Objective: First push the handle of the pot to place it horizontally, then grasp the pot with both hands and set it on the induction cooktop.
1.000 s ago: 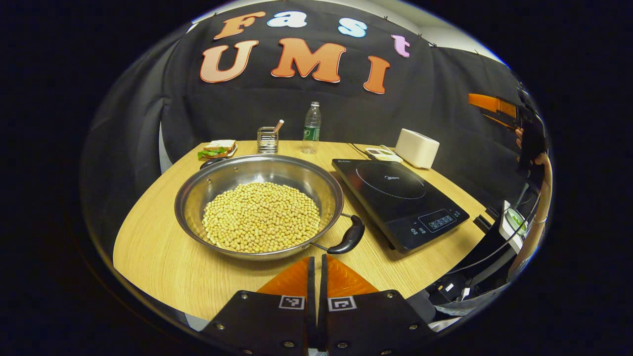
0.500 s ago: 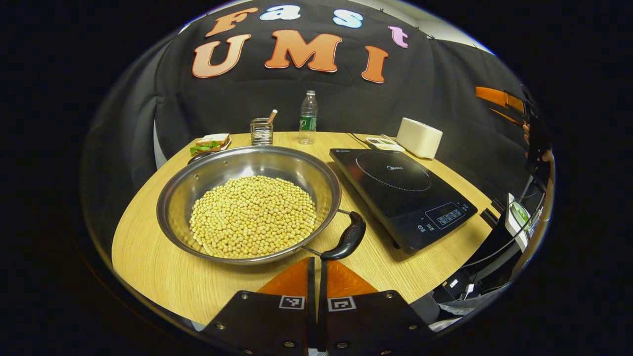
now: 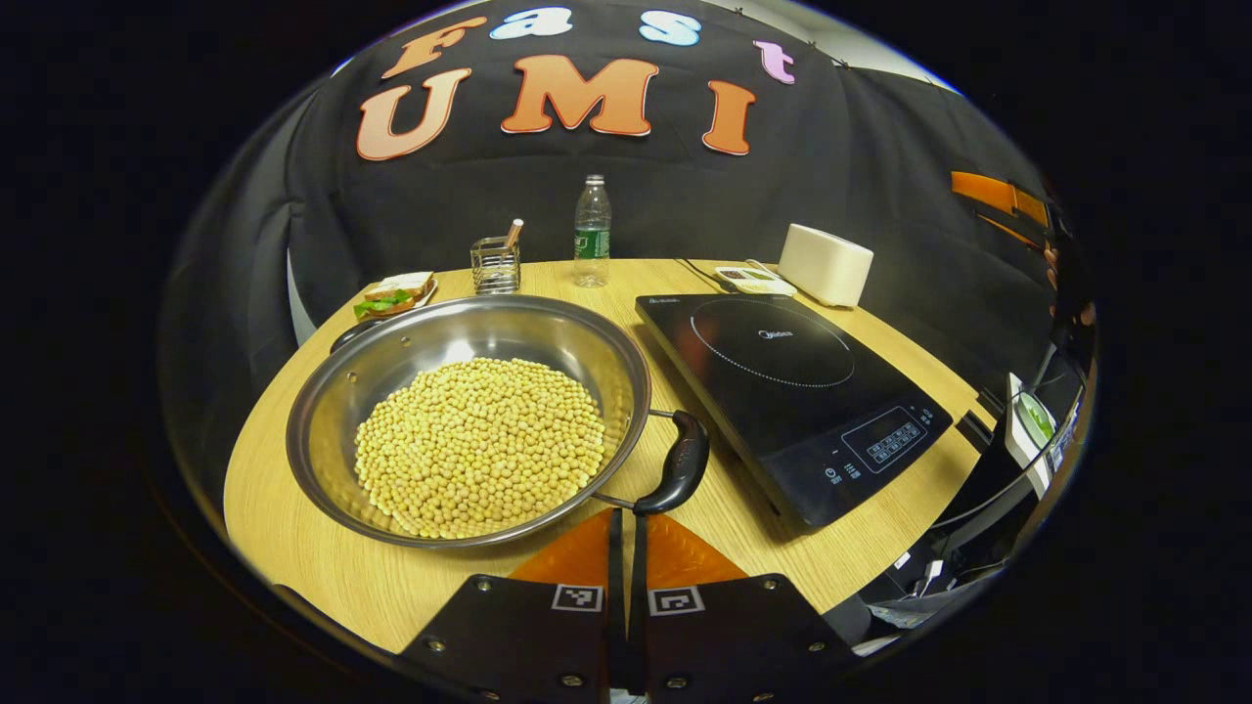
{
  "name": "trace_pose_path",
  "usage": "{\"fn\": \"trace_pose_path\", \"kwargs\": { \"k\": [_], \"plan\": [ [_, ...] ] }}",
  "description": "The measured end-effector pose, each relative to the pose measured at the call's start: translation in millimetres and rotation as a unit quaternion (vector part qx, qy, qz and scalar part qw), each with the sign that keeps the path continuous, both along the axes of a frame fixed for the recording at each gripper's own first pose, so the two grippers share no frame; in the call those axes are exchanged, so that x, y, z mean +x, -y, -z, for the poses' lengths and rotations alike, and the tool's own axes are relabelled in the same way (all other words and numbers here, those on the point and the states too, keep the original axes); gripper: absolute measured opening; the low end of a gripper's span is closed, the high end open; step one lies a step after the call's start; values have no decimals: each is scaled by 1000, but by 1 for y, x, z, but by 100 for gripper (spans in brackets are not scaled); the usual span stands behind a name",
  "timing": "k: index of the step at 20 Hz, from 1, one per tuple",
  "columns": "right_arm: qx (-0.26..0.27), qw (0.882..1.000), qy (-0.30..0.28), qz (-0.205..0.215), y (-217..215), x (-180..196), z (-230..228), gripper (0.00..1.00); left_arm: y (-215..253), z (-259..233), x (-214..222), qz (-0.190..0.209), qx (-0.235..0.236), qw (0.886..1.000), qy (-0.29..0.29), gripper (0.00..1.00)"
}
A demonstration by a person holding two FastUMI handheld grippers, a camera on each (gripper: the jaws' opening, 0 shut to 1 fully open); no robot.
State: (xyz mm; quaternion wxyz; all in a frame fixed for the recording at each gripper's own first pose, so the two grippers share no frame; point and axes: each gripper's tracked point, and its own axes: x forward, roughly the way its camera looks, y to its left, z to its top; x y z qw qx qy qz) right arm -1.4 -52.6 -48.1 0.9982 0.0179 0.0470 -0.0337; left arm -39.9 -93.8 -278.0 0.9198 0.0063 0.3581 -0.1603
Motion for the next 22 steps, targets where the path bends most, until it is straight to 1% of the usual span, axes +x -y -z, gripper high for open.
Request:
{"fn": "trace_pose_path", "kwargs": {
  "k": [8, 17, 22],
  "plan": [
    [2, 1000, -2, 16, 23, -2, 4, 97, 19, 9, 26, 10, 7, 1000, 1, 2],
    [5, 999, -2, 31, 44, -7, 7, 97, 46, 22, 53, 2, -20, 1000, -4, 2],
    [7, 999, -8, 42, 53, -8, 13, 97, 57, 25, 73, -6, -11, 1000, 2, 2]
  ]
}}
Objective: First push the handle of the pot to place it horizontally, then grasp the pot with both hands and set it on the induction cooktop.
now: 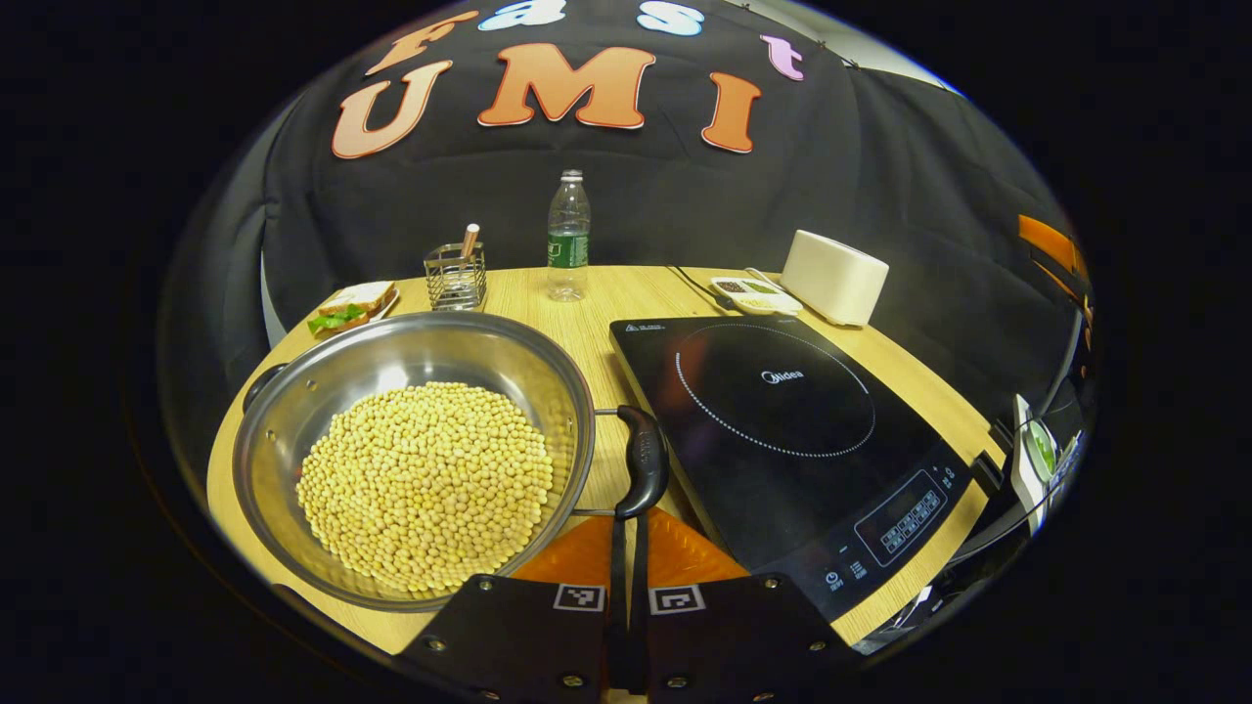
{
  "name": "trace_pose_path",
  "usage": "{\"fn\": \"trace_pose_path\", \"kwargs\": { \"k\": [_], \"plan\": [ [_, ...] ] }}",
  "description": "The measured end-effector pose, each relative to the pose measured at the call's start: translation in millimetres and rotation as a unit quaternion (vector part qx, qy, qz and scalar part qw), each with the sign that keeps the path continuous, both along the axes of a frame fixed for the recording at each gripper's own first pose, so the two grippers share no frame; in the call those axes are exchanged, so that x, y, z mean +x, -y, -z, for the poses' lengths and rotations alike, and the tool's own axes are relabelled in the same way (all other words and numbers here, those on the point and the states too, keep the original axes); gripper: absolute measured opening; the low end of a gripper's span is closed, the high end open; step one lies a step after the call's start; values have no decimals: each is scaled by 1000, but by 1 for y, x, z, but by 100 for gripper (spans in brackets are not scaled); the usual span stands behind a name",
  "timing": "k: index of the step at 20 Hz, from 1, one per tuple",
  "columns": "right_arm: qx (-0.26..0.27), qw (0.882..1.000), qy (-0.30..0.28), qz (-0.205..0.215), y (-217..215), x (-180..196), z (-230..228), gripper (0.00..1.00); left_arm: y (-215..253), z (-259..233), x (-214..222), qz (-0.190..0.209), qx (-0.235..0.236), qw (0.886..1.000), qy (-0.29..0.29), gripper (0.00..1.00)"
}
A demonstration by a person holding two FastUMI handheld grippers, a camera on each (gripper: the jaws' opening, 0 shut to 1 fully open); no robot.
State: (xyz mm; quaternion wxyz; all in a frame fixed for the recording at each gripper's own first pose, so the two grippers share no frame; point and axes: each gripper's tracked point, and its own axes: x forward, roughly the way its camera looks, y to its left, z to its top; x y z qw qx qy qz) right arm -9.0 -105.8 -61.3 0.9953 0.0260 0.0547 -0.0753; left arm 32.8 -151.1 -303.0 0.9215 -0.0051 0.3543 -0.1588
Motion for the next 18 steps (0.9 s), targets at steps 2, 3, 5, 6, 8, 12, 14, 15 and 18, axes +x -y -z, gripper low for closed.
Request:
{"fn": "trace_pose_path", "kwargs": {
  "k": [2, 3, 5, 6, 8, 12, 14, 15, 18],
  "plan": [
    [0, 1000, -3, 2, 3, 0, 3, 97, 4, 1, 7, -3, 3, 1000, 2, 2],
    [0, 1000, -5, 4, 4, 0, 4, 97, 6, 2, 11, -6, 3, 1000, 2, 2],
    [-2, 1000, -7, 7, 7, 0, 6, 97, 10, 4, 19, -9, -1, 1000, 1, 2],
    [-3, 1000, -8, 8, 8, 1, 6, 97, 11, 4, 22, -11, -3, 1000, 0, 2],
    [-3, 1000, -9, 11, 9, 1, 7, 97, 14, 5, 30, -13, -5, 1000, -2, 2],
    [-5, 1000, -14, 17, 9, 2, 9, 97, 18, 5, 38, -12, -3, 1000, -1, 2],
    [-3, 1000, -17, 17, 5, 3, 9, 97, 19, 7, 44, -10, 1, 1000, 0, 2],
    [-3, 1000, -19, 17, 2, 3, 9, 97, 20, 7, 44, -9, 1, 1000, 1, 2],
    [-3, 1000, -21, 11, -11, 3, 7, 97, 19, 0, 39, -9, -1, 1000, 5, 2]
  ]
}}
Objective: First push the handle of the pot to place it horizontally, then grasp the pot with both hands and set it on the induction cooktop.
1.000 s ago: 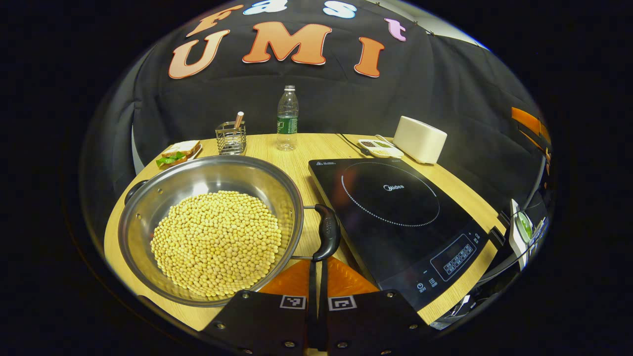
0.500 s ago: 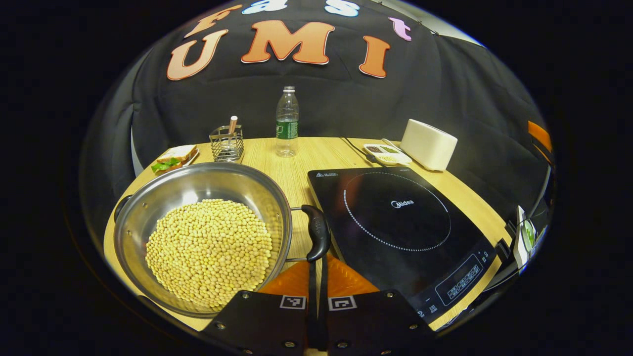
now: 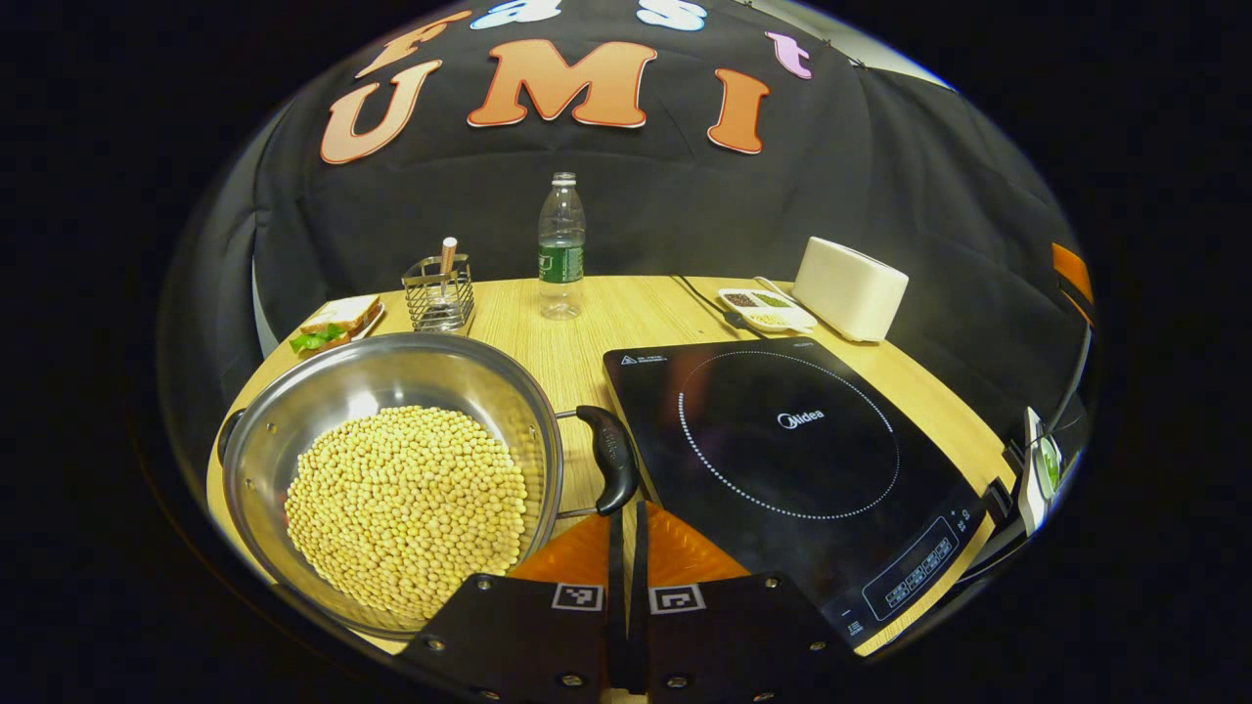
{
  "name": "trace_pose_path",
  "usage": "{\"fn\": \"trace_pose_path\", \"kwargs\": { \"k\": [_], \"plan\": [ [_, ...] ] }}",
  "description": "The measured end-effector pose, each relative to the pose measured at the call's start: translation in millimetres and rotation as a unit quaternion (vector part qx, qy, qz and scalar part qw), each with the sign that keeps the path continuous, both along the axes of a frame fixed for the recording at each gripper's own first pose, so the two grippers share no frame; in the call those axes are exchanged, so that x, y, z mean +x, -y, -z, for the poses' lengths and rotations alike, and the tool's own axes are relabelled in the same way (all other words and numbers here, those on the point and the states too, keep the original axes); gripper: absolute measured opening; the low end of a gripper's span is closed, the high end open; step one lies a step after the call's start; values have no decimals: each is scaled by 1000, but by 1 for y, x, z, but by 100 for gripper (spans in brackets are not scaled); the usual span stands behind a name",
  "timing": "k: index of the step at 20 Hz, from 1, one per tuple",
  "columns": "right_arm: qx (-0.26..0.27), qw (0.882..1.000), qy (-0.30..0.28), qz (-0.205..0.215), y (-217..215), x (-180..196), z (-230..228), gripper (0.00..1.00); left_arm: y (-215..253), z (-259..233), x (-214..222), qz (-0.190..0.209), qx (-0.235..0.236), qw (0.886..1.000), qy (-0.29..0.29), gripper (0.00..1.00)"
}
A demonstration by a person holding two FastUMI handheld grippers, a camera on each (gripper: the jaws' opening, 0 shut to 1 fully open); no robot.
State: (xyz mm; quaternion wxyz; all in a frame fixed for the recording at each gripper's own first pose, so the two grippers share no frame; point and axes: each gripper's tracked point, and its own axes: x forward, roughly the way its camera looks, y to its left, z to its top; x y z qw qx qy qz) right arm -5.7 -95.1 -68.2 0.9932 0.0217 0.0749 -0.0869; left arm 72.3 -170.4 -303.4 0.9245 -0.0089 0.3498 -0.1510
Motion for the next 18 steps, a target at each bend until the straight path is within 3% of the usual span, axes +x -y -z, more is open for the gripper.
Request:
{"fn": "trace_pose_path", "kwargs": {
  "k": [7, 11, 16, 18],
  "plan": [
    [5, 1000, 1, -29, -59, 8, -6, 97, -29, -61, -17, 12, -7, 997, 78, 2],
    [20, 998, -11, -53, -109, 21, 2, 100, -89, -104, -12, -18, 5, 990, 139, 2],
    [37, 994, -46, -91, -184, 34, 28, 97, -177, -124, -11, -65, 22, 983, 172, 3],
    [34, 992, -60, -110, -215, 39, 40, 97, -207, -123, -11, -93, 0, 982, 167, 12]
  ]
}}
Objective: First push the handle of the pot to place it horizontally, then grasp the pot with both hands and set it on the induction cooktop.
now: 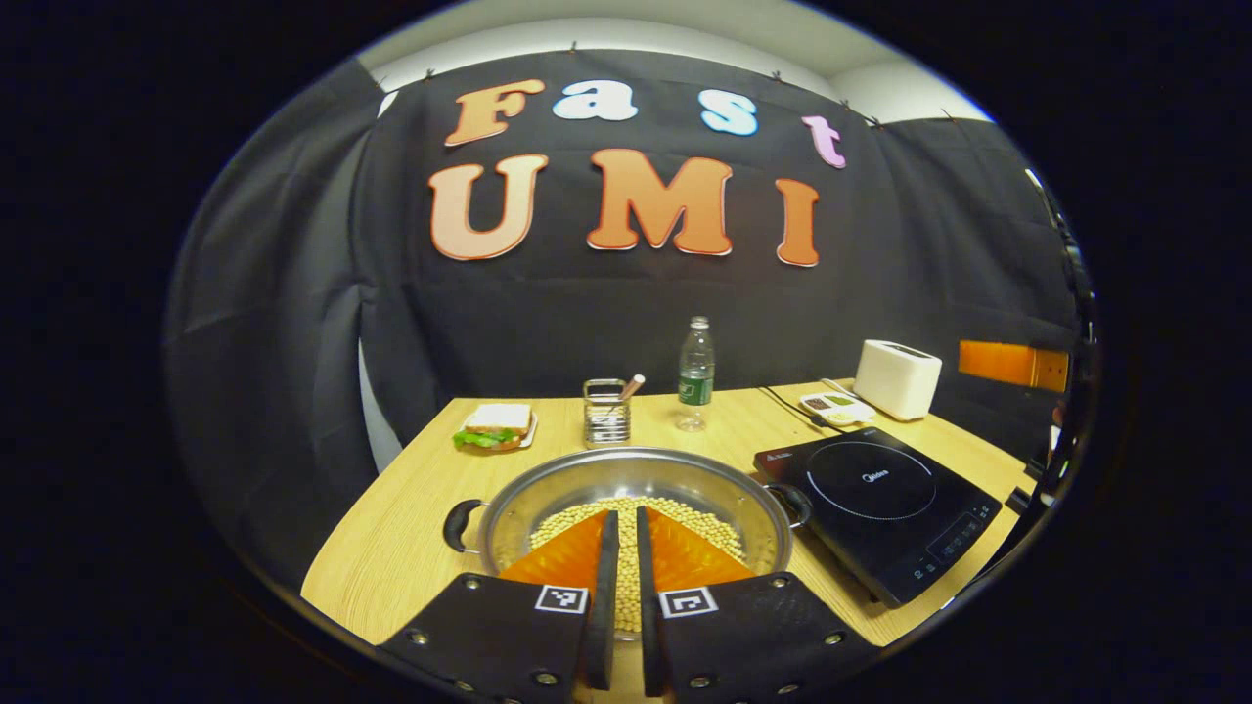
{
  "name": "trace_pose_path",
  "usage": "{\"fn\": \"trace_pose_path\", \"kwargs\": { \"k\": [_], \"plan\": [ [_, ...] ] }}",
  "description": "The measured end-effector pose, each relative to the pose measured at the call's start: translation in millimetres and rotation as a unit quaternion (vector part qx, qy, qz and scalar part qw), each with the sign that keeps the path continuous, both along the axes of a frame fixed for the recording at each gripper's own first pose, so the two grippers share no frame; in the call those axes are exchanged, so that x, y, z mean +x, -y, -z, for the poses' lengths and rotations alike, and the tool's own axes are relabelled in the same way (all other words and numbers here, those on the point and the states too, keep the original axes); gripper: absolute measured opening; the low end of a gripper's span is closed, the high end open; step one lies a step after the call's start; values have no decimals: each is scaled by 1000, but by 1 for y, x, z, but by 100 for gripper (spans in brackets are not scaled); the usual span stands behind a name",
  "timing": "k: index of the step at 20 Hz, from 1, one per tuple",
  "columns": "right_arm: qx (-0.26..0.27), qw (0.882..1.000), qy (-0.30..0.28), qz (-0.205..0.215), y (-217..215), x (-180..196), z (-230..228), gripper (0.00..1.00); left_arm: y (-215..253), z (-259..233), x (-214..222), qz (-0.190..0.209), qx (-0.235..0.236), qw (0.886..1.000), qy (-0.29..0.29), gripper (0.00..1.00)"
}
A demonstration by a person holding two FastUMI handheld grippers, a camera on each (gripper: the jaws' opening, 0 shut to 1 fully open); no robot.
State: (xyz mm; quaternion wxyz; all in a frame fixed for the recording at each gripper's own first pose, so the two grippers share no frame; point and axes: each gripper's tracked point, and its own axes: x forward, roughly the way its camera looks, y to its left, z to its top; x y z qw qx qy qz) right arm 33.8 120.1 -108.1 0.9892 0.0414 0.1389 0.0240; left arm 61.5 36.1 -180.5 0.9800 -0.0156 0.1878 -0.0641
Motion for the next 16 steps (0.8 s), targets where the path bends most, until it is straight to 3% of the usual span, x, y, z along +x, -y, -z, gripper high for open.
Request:
{"fn": "trace_pose_path", "kwargs": {
  "k": [2, 4, 5, 7, 10, 16],
  "plan": [
    [1, 1000, -13, -22, -32, 4, 12, 97, -34, 1, 5, -27, -13, 1000, 2, 43],
    [-4, 999, -32, -34, -55, 9, 31, 97, -60, 14, 9, -43, -15, 999, -3, 67],
    [-7, 998, -42, -37, -64, 12, 40, 98, -68, 21, 12, -46, -16, 999, -9, 73],
    [-15, 997, -66, -42, -80, 17, 59, 97, -85, 35, 17, -52, -22, 998, -21, 76],
    [-29, 994, -99, -45, -97, 25, 87, 98, -90, 58, 26, -36, -26, 998, -41, 89],
    [-58, 986, -150, -46, -114, 38, 132, 98, -106, 90, 53, -32, -24, 996, -76, 89]
  ]
}}
